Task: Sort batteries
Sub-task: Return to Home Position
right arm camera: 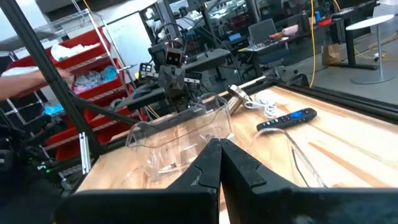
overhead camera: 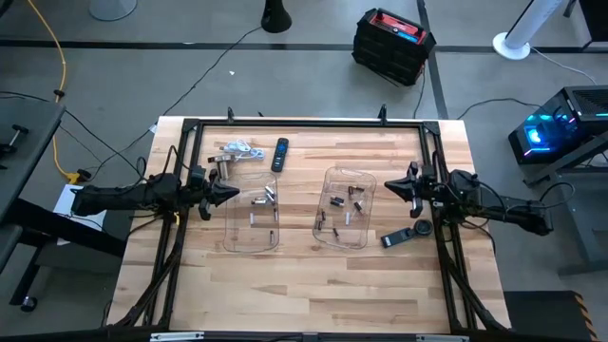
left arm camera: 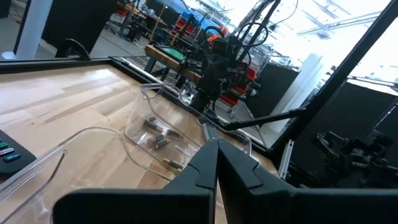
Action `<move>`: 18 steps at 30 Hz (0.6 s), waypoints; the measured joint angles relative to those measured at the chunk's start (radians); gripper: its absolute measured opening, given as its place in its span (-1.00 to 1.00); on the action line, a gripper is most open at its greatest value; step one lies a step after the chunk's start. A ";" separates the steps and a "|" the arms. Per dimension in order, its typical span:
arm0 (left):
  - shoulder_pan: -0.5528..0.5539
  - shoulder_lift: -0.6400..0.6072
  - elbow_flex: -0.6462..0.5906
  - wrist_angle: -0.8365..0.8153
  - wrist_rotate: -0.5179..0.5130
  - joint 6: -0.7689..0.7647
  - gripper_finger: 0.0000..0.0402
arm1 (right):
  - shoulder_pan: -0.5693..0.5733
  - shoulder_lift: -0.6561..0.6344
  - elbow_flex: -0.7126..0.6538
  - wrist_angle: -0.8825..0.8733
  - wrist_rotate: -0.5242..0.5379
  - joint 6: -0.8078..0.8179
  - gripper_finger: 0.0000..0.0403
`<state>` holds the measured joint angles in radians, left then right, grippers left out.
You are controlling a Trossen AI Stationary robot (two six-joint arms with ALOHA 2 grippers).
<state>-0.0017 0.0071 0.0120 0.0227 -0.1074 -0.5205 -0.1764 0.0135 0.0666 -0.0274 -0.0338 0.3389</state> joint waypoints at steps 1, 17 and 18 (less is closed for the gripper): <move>0.000 0.000 0.000 0.000 0.000 0.000 -1.00 | 0.000 0.000 0.000 -0.005 0.000 0.000 -1.00; 0.000 0.000 0.000 0.000 0.000 0.000 -1.00 | 0.000 0.000 0.000 -0.040 0.000 0.000 -1.00; 0.000 0.000 0.000 0.000 0.000 0.000 -1.00 | 0.000 0.000 0.000 -0.040 0.000 0.000 -1.00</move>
<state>-0.0017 0.0071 0.0120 0.0227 -0.1078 -0.5206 -0.1764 0.0135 0.0666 -0.0669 -0.0338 0.3389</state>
